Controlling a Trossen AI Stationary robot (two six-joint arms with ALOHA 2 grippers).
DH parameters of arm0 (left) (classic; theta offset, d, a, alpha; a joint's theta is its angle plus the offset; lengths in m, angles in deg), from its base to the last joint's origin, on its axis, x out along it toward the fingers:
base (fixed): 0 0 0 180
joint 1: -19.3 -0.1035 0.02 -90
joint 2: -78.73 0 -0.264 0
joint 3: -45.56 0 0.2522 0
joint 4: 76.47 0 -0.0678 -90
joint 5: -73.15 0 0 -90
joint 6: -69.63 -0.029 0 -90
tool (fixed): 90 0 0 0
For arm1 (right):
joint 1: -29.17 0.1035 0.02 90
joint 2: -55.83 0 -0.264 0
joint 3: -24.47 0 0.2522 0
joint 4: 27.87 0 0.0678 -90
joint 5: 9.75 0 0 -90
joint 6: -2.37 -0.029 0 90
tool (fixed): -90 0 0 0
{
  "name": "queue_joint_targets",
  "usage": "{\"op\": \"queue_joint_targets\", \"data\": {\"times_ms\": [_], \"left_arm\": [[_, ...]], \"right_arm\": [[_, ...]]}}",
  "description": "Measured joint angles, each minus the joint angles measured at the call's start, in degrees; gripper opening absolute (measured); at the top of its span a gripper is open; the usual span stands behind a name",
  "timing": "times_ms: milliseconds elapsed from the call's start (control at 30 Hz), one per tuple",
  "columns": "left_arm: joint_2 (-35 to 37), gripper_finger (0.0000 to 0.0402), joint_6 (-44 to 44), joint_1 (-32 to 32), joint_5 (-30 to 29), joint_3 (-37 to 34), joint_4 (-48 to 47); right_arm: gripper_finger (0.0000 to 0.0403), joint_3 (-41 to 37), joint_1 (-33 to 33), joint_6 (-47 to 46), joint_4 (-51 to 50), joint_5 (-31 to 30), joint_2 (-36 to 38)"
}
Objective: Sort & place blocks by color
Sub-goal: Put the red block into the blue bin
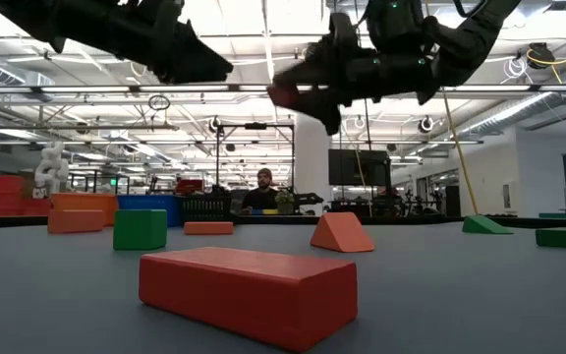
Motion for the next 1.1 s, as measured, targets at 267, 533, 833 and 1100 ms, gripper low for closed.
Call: {"op": "queue_joint_targets", "data": {"times_ms": [267,533,833,1100], "left_arm": [[-6.22,0.0253,-17.38,6.71,-9.25,0.0,8.91],[-13.54,0.0253,-28.22,9.06,-11.8,0.0,22.7],[-19.7,0.0253,-32.56,9.0,-14.16,0.25,31.57],[-21.91,0.0253,-31.58,8.98,-14.51,3.64,31.83]], "right_arm": [[0.0181,0.0,-0.02,-9.83,4.73,2.23,-1.7],[0.0181,0.0,0.67,-13.07,11.31,0.08,-1.66],[0.0181,0.0,2.67,-10.88,11.93,-4.17,-1.66],[0.0181,-0.02,2.92,-10.48,12.18,-5.6,-1.66]]}}
